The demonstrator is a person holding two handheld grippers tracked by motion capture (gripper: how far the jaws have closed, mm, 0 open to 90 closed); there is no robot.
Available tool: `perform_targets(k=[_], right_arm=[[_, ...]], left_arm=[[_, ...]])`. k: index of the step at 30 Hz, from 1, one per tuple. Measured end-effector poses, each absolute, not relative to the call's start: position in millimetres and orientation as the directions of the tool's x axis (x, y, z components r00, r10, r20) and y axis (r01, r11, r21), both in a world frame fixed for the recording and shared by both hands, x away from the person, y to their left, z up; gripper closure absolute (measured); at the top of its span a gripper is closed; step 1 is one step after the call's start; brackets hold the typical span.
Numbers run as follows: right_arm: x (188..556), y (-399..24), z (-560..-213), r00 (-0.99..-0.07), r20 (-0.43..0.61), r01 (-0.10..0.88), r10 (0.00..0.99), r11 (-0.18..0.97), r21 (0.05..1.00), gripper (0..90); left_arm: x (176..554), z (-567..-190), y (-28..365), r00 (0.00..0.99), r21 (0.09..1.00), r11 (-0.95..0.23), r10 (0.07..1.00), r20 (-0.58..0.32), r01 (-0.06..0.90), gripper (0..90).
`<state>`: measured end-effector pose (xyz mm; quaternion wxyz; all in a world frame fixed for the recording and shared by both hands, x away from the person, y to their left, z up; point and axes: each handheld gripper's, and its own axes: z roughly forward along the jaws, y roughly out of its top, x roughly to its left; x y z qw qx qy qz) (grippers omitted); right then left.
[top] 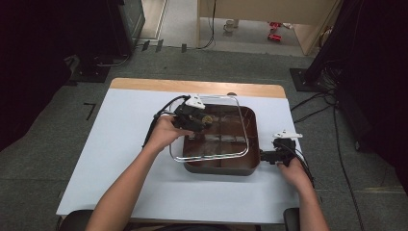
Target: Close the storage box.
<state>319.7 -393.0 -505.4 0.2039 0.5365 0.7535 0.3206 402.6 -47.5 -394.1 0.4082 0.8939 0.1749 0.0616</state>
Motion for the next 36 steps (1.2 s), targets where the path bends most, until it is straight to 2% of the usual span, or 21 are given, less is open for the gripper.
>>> perform_targets(k=[9, 24, 33, 36], right_arm=[[319.7, -393.0, -505.4, -0.341, 0.037, 0.678, 0.939, 0.218, 0.702, 0.0], [319.7, -393.1, -505.4, -0.342, 0.036, 0.678, 0.939, 0.220, 0.701, 0.0], [319.6, -393.0, -505.3, -0.343, 0.035, 0.678, 0.939, 0.222, 0.700, 0.0], [319.6, -393.0, -505.4, -0.343, 0.035, 0.678, 0.939, 0.222, 0.701, 0.0]], left_arm=[[404.2, -403.6, -69.5, 0.960, 0.725, -0.655, 0.280, -0.030, 0.214, 59.4], [403.7, -417.4, -96.2, 0.976, 0.702, -0.690, 0.218, -0.027, 0.174, 59.3], [408.4, -422.0, -95.4, 0.970, 0.701, -0.679, 0.229, -0.079, 0.218, 58.4], [410.5, -420.5, -92.7, 0.964, 0.710, -0.662, 0.246, -0.096, 0.240, 52.8]])
